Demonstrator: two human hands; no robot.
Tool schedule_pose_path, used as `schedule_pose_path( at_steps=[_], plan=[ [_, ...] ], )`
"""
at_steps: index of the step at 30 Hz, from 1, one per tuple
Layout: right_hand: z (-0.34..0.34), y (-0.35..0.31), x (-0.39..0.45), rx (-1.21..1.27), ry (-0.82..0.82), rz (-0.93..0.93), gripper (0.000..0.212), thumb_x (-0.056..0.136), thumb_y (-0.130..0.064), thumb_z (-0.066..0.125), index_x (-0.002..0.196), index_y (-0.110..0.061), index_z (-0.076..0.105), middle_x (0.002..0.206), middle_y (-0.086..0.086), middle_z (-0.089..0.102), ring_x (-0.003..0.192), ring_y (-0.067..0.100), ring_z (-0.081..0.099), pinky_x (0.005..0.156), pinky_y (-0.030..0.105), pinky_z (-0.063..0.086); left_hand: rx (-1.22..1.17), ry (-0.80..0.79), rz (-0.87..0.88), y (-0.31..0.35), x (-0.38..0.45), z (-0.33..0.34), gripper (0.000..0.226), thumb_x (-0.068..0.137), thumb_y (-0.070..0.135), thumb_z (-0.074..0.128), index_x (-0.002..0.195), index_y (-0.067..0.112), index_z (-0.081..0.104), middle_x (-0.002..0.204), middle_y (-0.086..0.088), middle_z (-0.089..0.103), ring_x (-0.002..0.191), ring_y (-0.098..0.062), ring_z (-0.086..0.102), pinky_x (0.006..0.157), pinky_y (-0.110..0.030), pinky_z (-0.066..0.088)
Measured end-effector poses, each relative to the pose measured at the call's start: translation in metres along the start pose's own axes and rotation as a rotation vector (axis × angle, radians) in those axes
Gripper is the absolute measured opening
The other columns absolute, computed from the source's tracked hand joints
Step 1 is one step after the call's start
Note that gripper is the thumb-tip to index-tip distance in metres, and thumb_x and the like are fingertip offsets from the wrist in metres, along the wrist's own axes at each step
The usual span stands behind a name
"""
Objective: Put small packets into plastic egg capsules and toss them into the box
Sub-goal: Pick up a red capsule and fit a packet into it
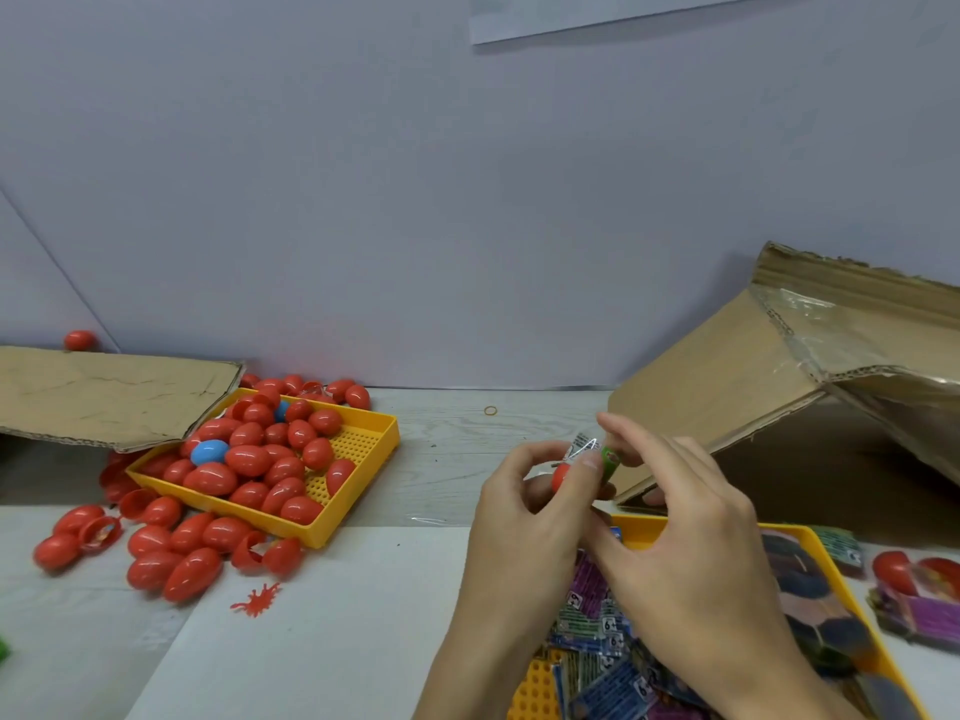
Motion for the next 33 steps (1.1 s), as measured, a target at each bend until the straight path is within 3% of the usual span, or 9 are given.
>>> schedule_pose_path(
  at_steps=[4,7,9,12,16,22,25,29,33],
  plan=[
    [0.000,-0.003,0.000,0.017,-0.012,-0.035,0.068,0.074,-0.022,0.077,0.133,-0.037,0.047,0.105,-0.021,0.052,0.096,-0.008,0.048,0.075,0.007,0.041,0.102,-0.072,0.008,0.001,0.000,0.005,0.040,0.081,0.052,0.061,0.081,0.013,0.071,0.076,-0.012,0.073,0.068,-0.034,0.063,0.068,-0.056,0.053],
    [-0.001,-0.001,0.000,0.059,-0.002,-0.028,0.065,0.075,-0.018,0.078,0.131,-0.037,0.050,0.105,-0.023,0.054,0.092,-0.012,0.049,0.078,0.004,0.042,0.122,-0.089,-0.006,0.001,0.001,0.002,0.056,0.083,0.051,0.062,0.089,-0.005,0.063,0.074,-0.027,0.065,0.063,-0.030,0.060,0.068,-0.060,0.052],
    [-0.002,0.001,0.000,0.079,-0.002,-0.011,0.061,0.077,-0.021,0.077,0.131,-0.036,0.052,0.107,-0.022,0.055,0.092,-0.010,0.050,0.081,0.003,0.041,0.148,-0.102,0.018,0.003,0.001,0.001,0.054,0.088,0.047,0.062,0.089,-0.007,0.062,0.071,-0.027,0.062,0.064,-0.032,0.061,0.071,-0.061,0.052],
    [-0.002,0.002,0.001,0.092,-0.007,-0.006,0.061,0.078,-0.022,0.076,0.132,-0.033,0.052,0.108,-0.020,0.057,0.092,-0.007,0.053,0.076,0.007,0.048,0.157,-0.119,0.046,0.002,0.001,0.003,0.050,0.091,0.047,0.060,0.093,-0.003,0.065,0.082,-0.027,0.066,0.078,-0.040,0.067,0.073,-0.055,0.057],
    [-0.002,0.001,0.000,0.099,-0.018,-0.011,0.062,0.077,-0.027,0.077,0.133,-0.034,0.052,0.106,-0.024,0.055,0.092,-0.006,0.055,0.073,0.006,0.048,0.103,-0.076,0.075,0.001,0.003,0.000,0.028,0.098,0.038,0.053,0.099,0.020,0.075,0.088,-0.004,0.075,0.085,-0.016,0.072,0.064,-0.028,0.058],
    [-0.002,0.002,0.001,0.083,-0.002,-0.011,0.063,0.075,-0.031,0.077,0.134,-0.028,0.053,0.105,-0.022,0.055,0.089,-0.008,0.055,0.081,0.001,0.043,0.062,0.007,0.100,0.001,0.002,-0.002,0.028,0.101,0.030,0.050,0.091,0.020,0.074,0.084,-0.005,0.074,0.082,-0.018,0.073,0.068,-0.030,0.056],
    [-0.003,0.003,0.001,0.091,0.009,-0.002,0.062,0.075,-0.032,0.077,0.133,-0.027,0.054,0.106,-0.019,0.057,0.088,-0.006,0.057,0.082,0.001,0.042,0.048,0.032,0.091,0.001,0.000,-0.001,0.022,0.101,0.029,0.051,0.097,0.020,0.071,0.086,-0.002,0.075,0.081,-0.017,0.074,0.067,-0.028,0.057],
    [-0.005,0.005,0.001,0.122,0.031,0.006,0.062,0.075,-0.029,0.077,0.133,-0.029,0.054,0.109,-0.017,0.060,0.086,-0.001,0.060,0.078,0.010,0.050,0.004,0.029,0.071,0.001,0.000,-0.002,0.013,0.095,0.027,0.061,0.098,0.017,0.070,0.091,-0.003,0.076,0.084,-0.022,0.074,0.076,-0.040,0.060],
    [-0.008,0.010,0.001,0.185,0.054,0.047,0.061,0.073,-0.035,0.073,0.131,-0.034,0.054,0.110,-0.023,0.061,0.083,0.005,0.063,0.067,0.026,0.058,-0.052,0.012,0.113,0.007,-0.001,0.001,0.014,0.092,0.017,0.065,0.102,0.008,0.070,0.093,-0.006,0.077,0.083,-0.021,0.075,0.071,-0.027,0.059]
  ],
)
Point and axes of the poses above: each hand's wrist, its own x-axis towards the middle knuckle, its own z-axis out of the palm, y = z × x, the point moved 8 cm from there along x, towards the middle knuckle
